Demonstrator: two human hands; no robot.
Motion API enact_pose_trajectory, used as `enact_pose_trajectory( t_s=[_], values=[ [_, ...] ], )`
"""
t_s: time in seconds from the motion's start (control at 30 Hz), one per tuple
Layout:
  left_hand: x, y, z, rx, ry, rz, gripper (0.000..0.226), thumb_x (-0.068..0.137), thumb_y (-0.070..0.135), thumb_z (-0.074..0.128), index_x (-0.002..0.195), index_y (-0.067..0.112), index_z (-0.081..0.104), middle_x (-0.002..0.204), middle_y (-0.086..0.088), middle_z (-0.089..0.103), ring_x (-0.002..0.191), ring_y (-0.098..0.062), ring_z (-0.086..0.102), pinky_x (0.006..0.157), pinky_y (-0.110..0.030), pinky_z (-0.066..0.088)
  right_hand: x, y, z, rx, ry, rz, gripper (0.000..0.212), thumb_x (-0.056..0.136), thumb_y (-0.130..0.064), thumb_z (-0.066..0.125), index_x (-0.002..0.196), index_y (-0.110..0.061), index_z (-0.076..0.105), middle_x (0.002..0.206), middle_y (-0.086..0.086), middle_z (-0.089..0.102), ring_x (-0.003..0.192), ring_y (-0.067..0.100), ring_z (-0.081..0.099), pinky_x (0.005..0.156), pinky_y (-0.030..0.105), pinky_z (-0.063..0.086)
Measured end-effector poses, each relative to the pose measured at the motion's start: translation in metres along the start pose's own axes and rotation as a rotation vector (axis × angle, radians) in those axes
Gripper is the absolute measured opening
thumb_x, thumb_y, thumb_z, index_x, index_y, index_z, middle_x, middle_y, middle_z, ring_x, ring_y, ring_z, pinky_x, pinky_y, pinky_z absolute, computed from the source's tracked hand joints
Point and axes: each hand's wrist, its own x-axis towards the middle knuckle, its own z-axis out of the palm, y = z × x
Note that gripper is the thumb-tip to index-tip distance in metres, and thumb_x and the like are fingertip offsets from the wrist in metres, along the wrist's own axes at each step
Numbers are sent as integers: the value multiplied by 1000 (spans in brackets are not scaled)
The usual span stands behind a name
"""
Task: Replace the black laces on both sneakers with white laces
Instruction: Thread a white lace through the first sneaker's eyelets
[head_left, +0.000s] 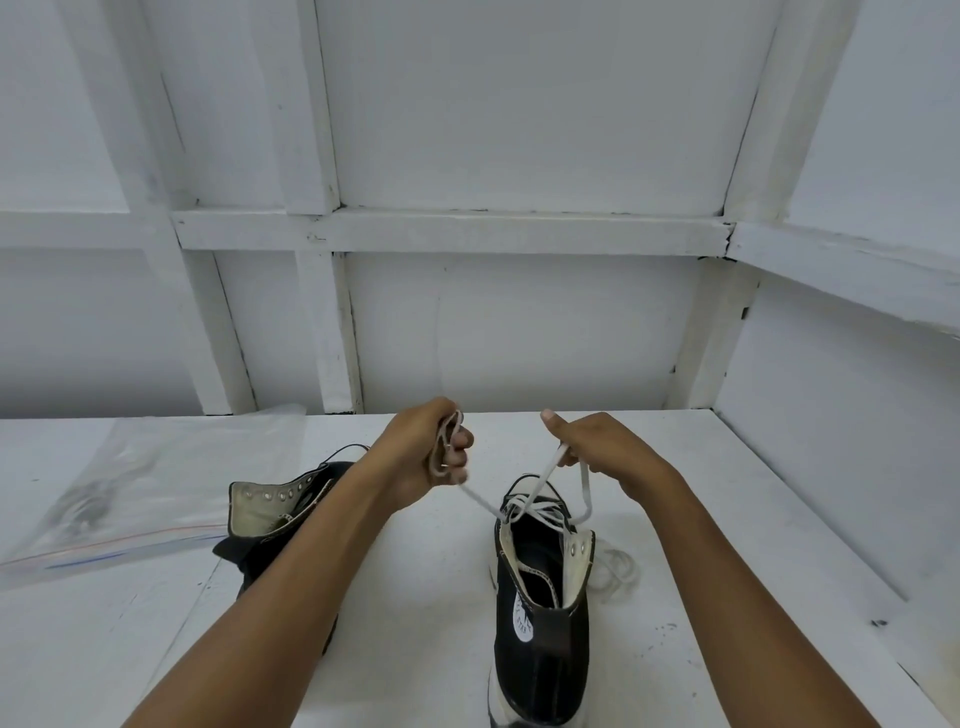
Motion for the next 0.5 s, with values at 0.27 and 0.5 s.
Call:
enact_pose_trajectory(
  t_s=[0.27, 0.5],
  values=[
    [-9, -13, -10, 947, -337, -92, 15, 90, 13, 58, 78, 14, 68, 77, 3, 65, 55, -12, 35, 47, -22, 26, -4, -8, 0, 122, -17, 10, 51, 95, -54, 52, 75, -8, 62, 77, 3, 63, 78, 16, 62, 70, 29, 46],
    [-9, -15, -13, 988, -343, -94, 13, 93, 21, 61, 98, 11, 68, 77, 9, 67, 53, -8, 36, 47, -21, 27, -5, -6, 2, 222, -52, 8, 52, 94, -54, 53, 76, -6, 62, 74, 3, 62, 74, 17, 65, 76, 37, 54]
  ],
)
